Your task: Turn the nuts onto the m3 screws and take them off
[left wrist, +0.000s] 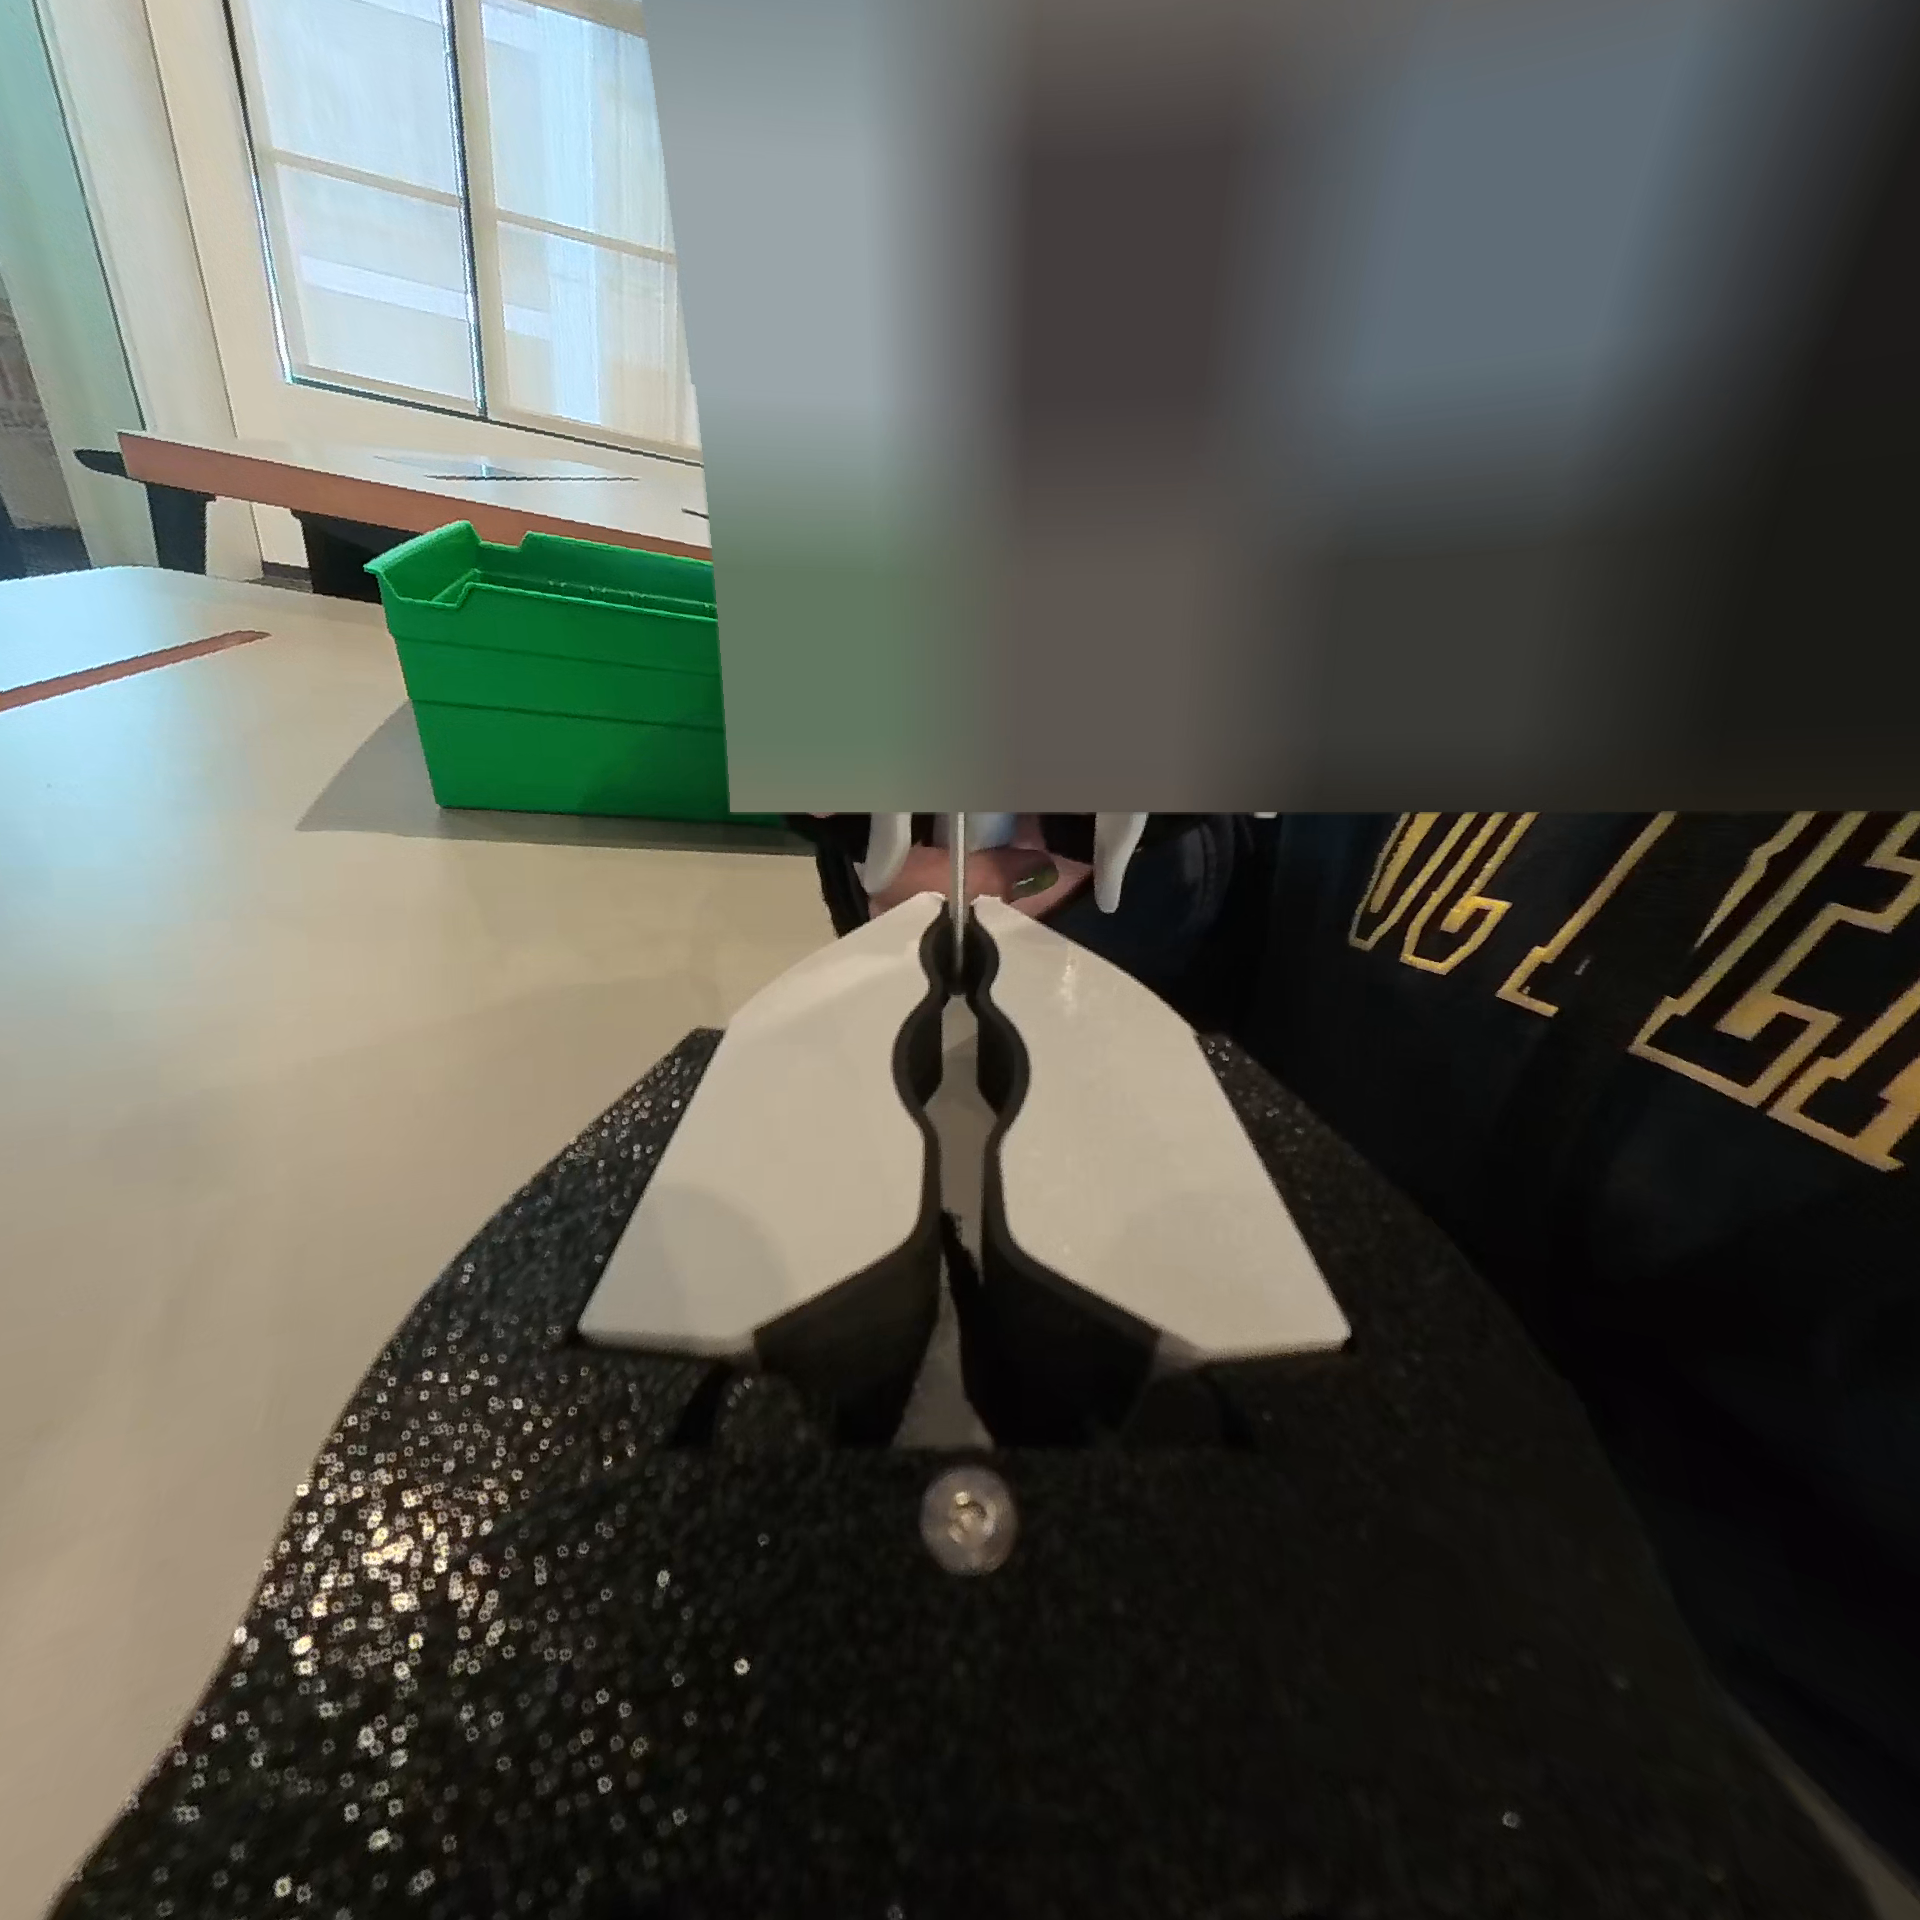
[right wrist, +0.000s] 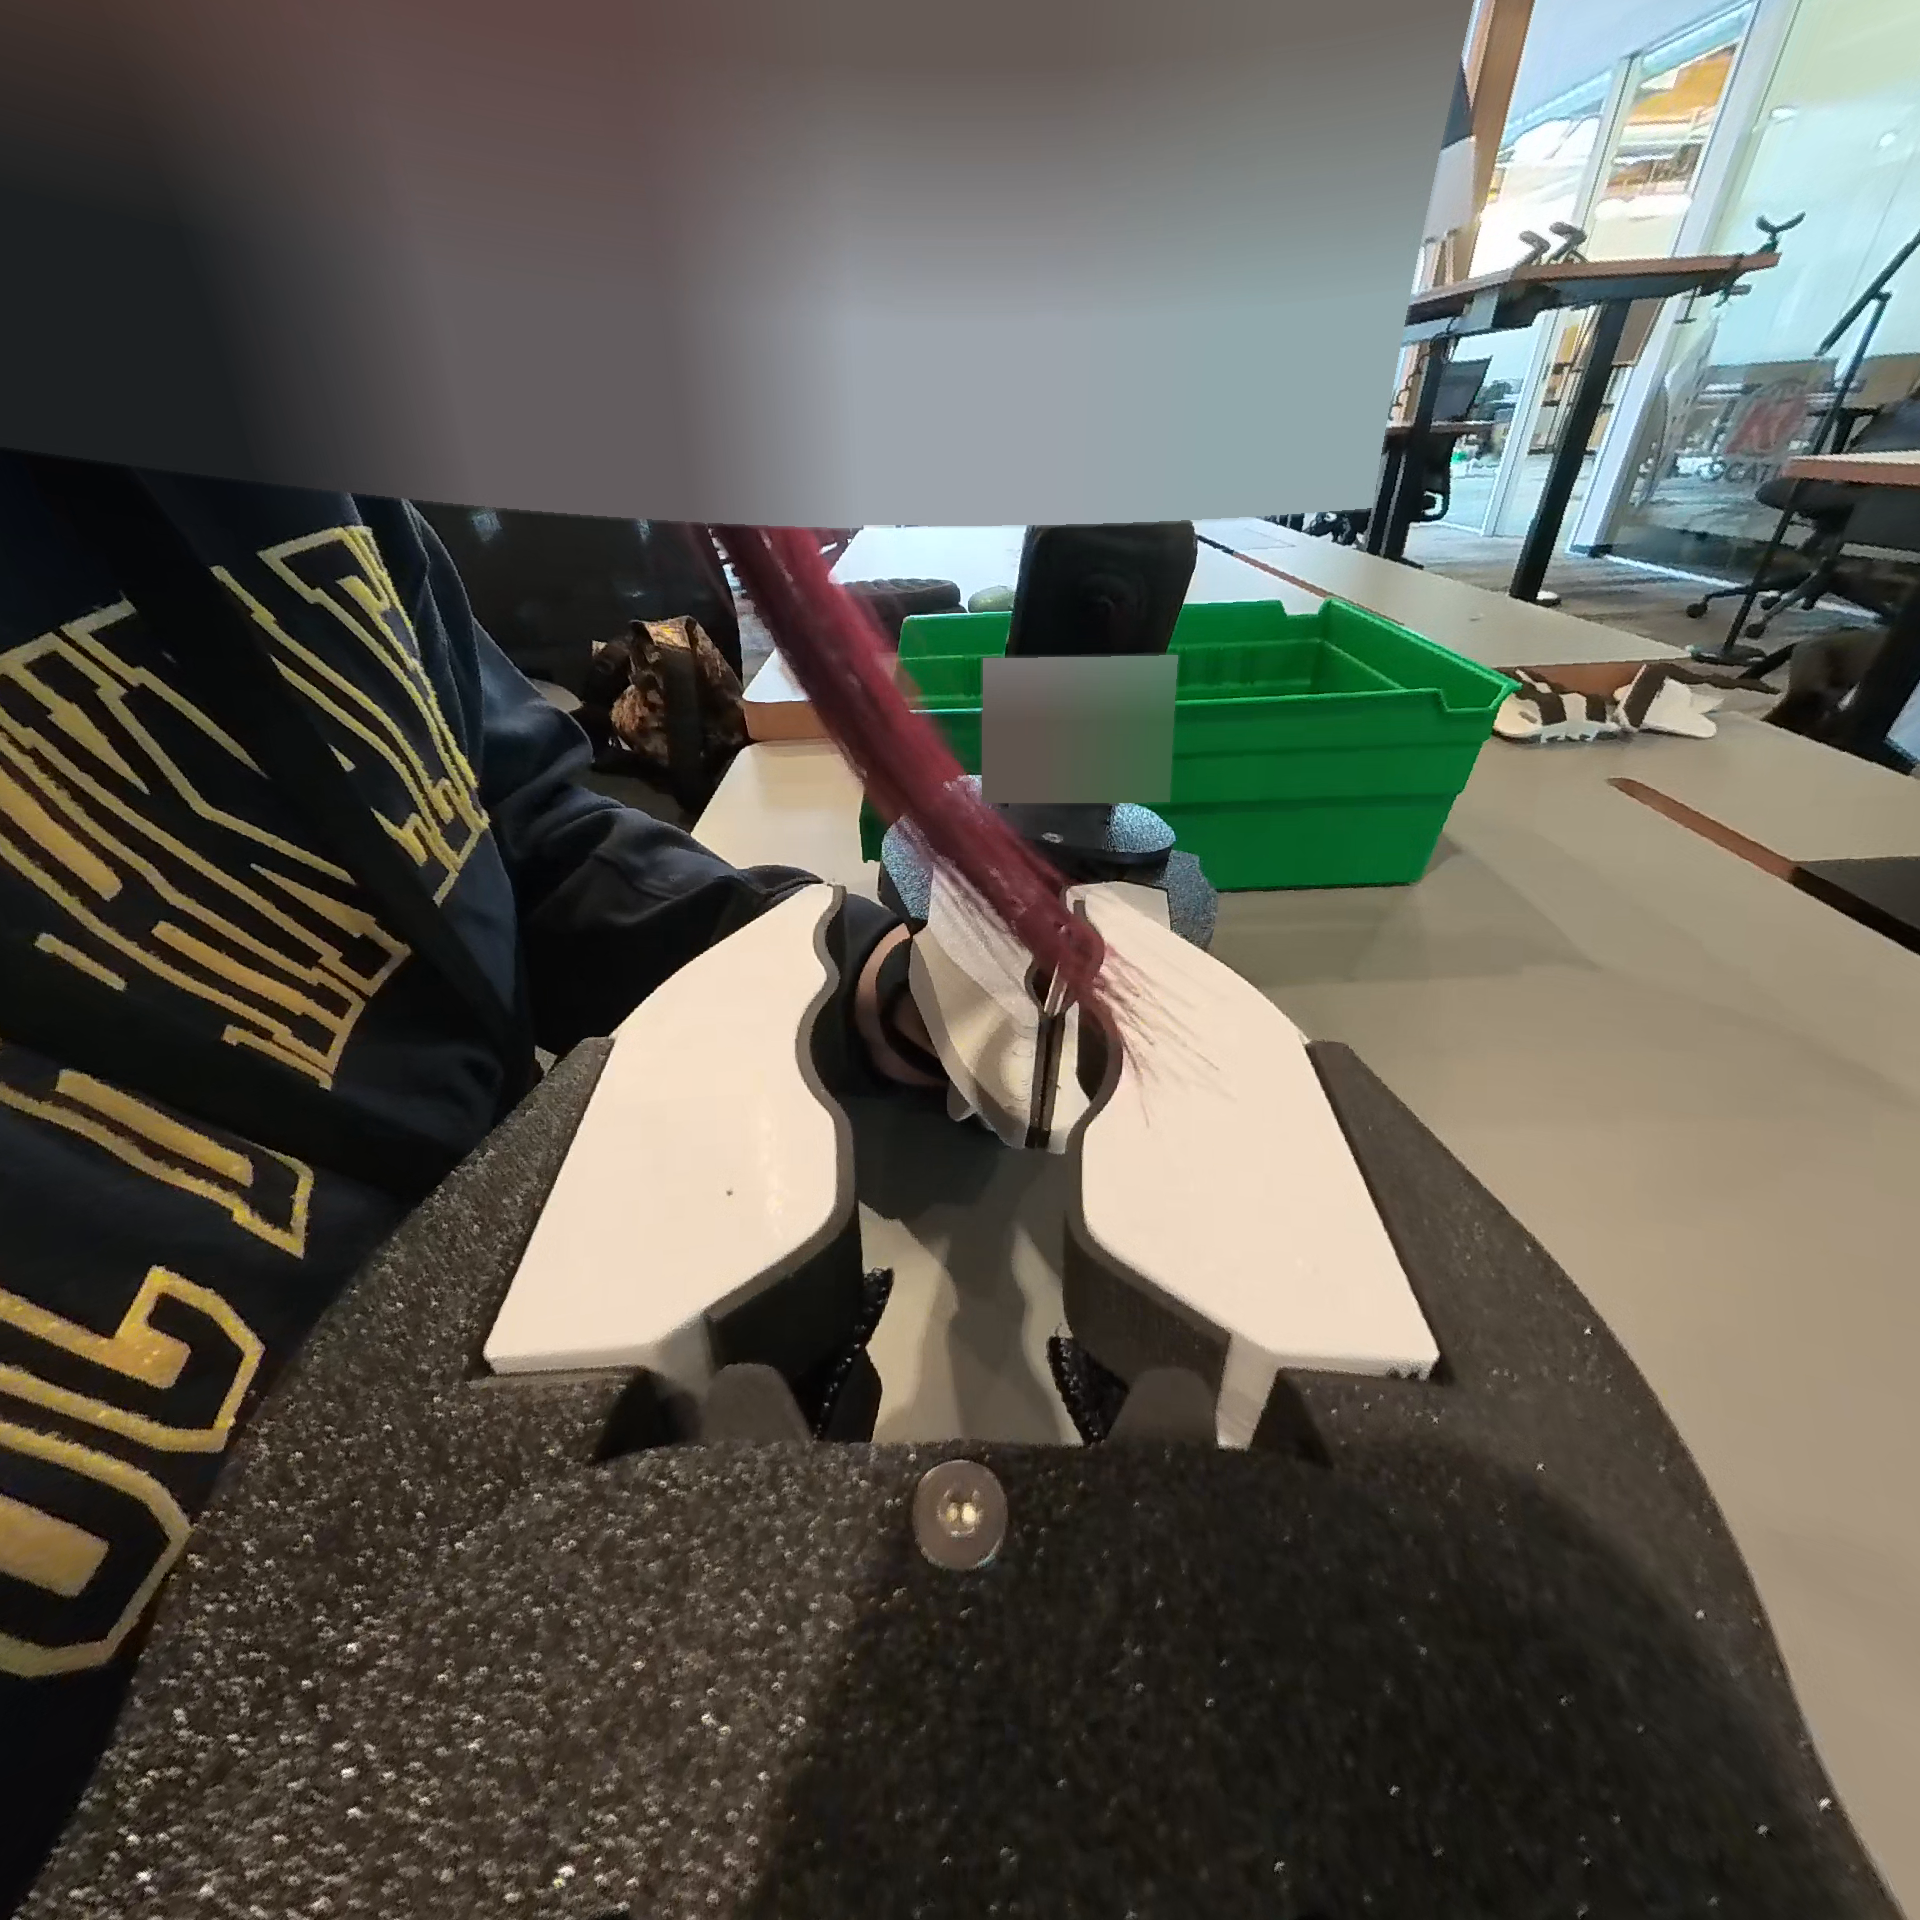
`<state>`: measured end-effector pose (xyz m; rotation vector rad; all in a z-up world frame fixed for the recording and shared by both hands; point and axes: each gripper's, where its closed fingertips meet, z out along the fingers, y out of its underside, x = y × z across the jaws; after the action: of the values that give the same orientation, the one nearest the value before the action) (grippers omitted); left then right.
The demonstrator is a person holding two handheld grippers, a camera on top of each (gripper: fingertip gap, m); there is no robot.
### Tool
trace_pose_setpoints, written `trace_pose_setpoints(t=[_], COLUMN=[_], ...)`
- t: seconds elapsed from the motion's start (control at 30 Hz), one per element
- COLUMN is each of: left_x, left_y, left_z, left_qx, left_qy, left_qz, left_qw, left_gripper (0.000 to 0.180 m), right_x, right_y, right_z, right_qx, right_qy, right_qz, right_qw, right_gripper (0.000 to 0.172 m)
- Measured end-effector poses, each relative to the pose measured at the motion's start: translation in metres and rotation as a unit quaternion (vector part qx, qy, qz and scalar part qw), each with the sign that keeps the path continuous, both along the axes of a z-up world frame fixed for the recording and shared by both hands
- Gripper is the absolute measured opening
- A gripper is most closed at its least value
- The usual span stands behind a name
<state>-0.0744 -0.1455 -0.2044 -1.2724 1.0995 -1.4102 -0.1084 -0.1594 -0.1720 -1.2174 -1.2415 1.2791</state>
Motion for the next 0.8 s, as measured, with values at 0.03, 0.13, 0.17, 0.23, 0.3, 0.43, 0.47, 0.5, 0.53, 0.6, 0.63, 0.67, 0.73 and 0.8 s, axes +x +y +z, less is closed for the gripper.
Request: trace_pose_setpoints(t=[0.03, 0.13, 0.17, 0.23, 0.3, 0.43, 0.47, 0.5, 0.53, 0.6, 0.63, 0.67, 0.73, 0.8], left_x=[0.0001, 0.0002, 0.0002, 0.0005, 0.0008, 0.0009, 0.0008, 0.0007, 0.0007, 0.0007, 0.0006, 0.0006, 0.0006, 0.0004], left_y=[0.0, 0.0, -0.0001, -0.0002, -0.0004, -0.0005, -0.0003, -0.0003, -0.0002, -0.0002, -0.0002, 0.0, 0.0, 0.0001], left_z=[-0.0001, -0.0002, -0.0002, -0.0004, -0.0009, -0.001, -0.0007, -0.0006, -0.0006, -0.0006, -0.0006, -0.0005, -0.0005, -0.0004], left_qx=[0.0, 0.0, 0.0, 0.0, 0.001, 0.001, 0.001, 0.0, 0.0, 0.0, 0.0, 0.0, -0.001, -0.001], left_qy=[0.0, 0.001, 0.001, 0.002, 0.004, 0.004, 0.003, 0.002, 0.002, 0.002, 0.001, 0.001, 0.0, 0.0], left_qz=[0.0, 0.0, 0.0, -0.001, -0.001, -0.001, 0.0, 0.0, 0.0, 0.0, 0.0, 0.0, 0.0, 0.0], left_qw=[1.0, 1.0, 1.0, 1.0, 1.0, 1.0, 1.0, 1.0, 1.0, 1.0, 1.0, 1.0, 1.0, 1.0], left_gripper=[0.0, 0.0, 0.0, 0.0, 0.0, 0.0, 0.0, 0.0, 0.0, 0.0, 0.0, 0.0, 0.0, 0.0], right_x=[0.0, 0.0004, 0.0008, 0.0011, 0.0, -0.0017, -0.0014, -0.001, -0.0004, 0.0006, 0.001, 0.0014, 0.0019, 0.0026], right_y=[0.0, 0.0003, 0.0017, 0.0044, 0.0046, 0.0021, 0.002, 0.0021, 0.0022, 0.0023, 0.0024, 0.0025, 0.0025, 0.0026], right_z=[0.0, 0.001, 0.0023, 0.0026, -0.0002, -0.0032, -0.0031, -0.0028, -0.0028, -0.003, -0.0029, -0.0029, -0.003, -0.0027], right_qx=[0.0, 0.0, 0.002, 0.005, -0.002, -0.007, -0.006, -0.005, -0.006, -0.008, -0.008, -0.008, -0.006, -0.006], right_qy=[0.0, 0.003, 0.007, 0.008, 0.001, -0.006, -0.007, -0.006, -0.006, -0.007, -0.007, -0.007, -0.007, -0.007], right_qz=[0.0, -0.001, -0.007, -0.016, -0.014, -0.005, -0.005, -0.005, -0.005, -0.004, -0.004, -0.004, -0.005, -0.006], right_qw=[1.0, 1.0, 1.0, 1.0, 1.0, 1.0, 1.0, 1.0, 1.0, 1.0, 1.0, 1.0, 1.0, 1.0], right_gripper=[0.04, 0.04, 0.041, 0.042, 0.043, 0.043, 0.042, 0.042, 0.042, 0.041, 0.04, 0.04, 0.04, 0.04])
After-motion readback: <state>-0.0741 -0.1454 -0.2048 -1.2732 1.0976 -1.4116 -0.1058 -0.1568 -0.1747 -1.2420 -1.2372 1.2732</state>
